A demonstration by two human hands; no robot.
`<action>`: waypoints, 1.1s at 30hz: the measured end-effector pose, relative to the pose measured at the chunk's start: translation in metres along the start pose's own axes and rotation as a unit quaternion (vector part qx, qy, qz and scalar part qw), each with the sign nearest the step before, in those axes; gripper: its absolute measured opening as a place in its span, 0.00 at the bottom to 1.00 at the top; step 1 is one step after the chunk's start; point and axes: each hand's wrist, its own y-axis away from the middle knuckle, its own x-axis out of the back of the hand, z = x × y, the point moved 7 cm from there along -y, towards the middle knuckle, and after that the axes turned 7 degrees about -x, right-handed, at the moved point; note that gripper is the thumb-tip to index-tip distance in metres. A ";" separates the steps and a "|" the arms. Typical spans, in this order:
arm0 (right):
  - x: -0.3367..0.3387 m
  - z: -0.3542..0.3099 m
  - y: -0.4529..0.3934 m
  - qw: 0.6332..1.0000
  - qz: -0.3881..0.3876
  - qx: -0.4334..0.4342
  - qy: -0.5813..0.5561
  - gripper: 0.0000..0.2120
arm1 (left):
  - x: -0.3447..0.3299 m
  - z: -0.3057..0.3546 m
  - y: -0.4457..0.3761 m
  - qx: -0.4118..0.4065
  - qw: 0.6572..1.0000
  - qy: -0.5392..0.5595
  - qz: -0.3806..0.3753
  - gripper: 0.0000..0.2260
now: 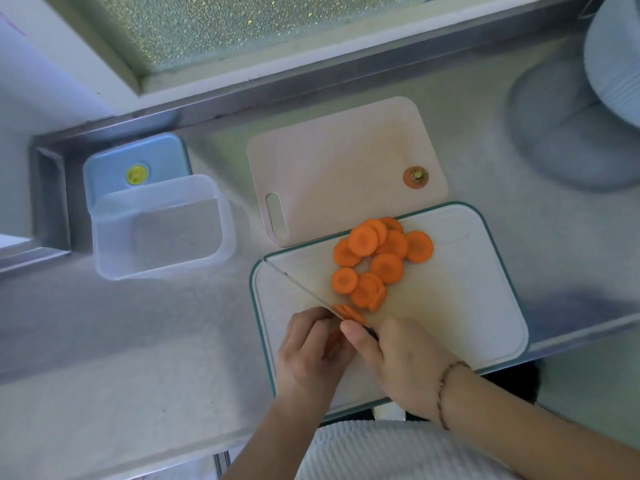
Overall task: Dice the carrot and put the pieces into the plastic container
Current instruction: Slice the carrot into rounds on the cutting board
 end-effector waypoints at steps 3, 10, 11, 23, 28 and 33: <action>-0.011 -0.005 -0.017 0.999 0.023 0.022 -0.013 0.38 | 0.000 -0.001 0.005 -0.012 1.000 -0.020 0.004 0.11; 0.010 -0.002 -0.040 0.997 -0.038 0.047 -0.057 0.38 | -0.001 0.001 0.002 0.000 0.999 -0.015 -0.032 0.15; 0.015 -0.005 -0.043 0.996 -0.048 0.040 -0.060 0.37 | -0.002 0.002 0.003 0.000 0.999 -0.017 -0.042 0.13; 0.045 -0.003 -0.010 0.904 -0.196 -0.101 -0.366 0.30 | 0.000 0.000 0.010 0.020 0.997 -0.017 -0.077 0.17; 0.040 0.004 0.023 0.965 -0.119 -0.044 -0.230 0.29 | 0.001 0.002 0.010 0.004 0.997 -0.023 -0.074 0.19; 0.016 0.016 0.035 0.996 -0.034 0.014 -0.080 0.32 | 0.004 0.004 0.009 -0.014 0.998 -0.022 -0.057 0.26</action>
